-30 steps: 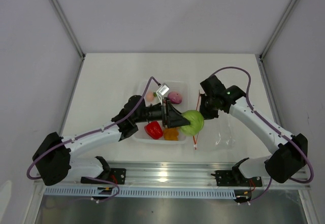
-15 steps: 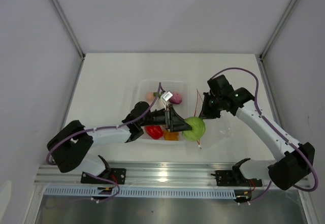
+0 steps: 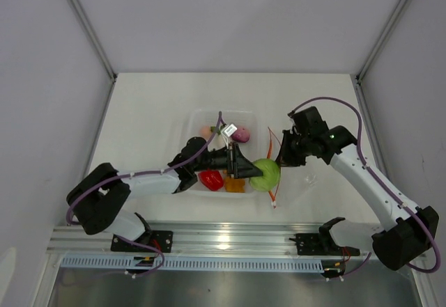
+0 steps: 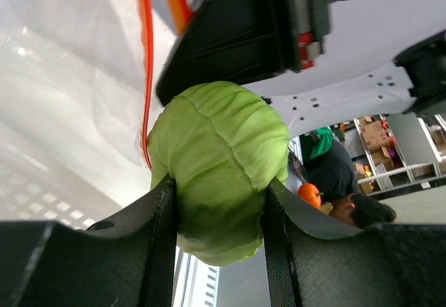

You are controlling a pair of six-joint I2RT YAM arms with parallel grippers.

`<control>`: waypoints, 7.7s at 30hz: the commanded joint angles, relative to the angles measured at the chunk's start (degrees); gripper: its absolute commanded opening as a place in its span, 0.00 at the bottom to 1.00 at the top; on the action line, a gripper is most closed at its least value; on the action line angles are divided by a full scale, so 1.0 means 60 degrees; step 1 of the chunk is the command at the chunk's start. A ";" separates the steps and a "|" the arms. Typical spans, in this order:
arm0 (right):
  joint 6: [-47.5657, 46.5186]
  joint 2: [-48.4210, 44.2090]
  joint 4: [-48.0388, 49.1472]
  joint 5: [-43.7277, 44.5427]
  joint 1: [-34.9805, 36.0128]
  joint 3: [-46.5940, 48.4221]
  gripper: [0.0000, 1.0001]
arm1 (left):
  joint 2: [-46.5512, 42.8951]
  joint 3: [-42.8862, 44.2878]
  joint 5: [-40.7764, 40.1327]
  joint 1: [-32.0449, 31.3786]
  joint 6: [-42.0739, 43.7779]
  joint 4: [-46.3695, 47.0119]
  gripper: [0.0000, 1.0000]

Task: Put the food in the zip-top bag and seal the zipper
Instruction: Place the fake vegetable in the zipper food storage bag, then adjust the zipper food storage bag at the center of the board, then pick up the fake vegetable from the bin.

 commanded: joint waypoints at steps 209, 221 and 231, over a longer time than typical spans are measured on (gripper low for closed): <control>-0.0204 0.0249 -0.1611 0.3810 -0.0750 0.2126 0.00 | 0.4529 0.9024 -0.6652 0.2242 0.1796 -1.4952 0.99; -0.0101 0.0308 -0.1625 0.3883 -0.0559 0.2125 0.00 | 0.5305 0.8747 -0.6476 0.2066 0.1592 -1.4454 0.95; -0.0116 0.0308 -0.1683 0.3884 -0.0530 0.2155 0.00 | 0.5481 0.8599 -0.6594 0.2080 0.1635 -1.4102 0.81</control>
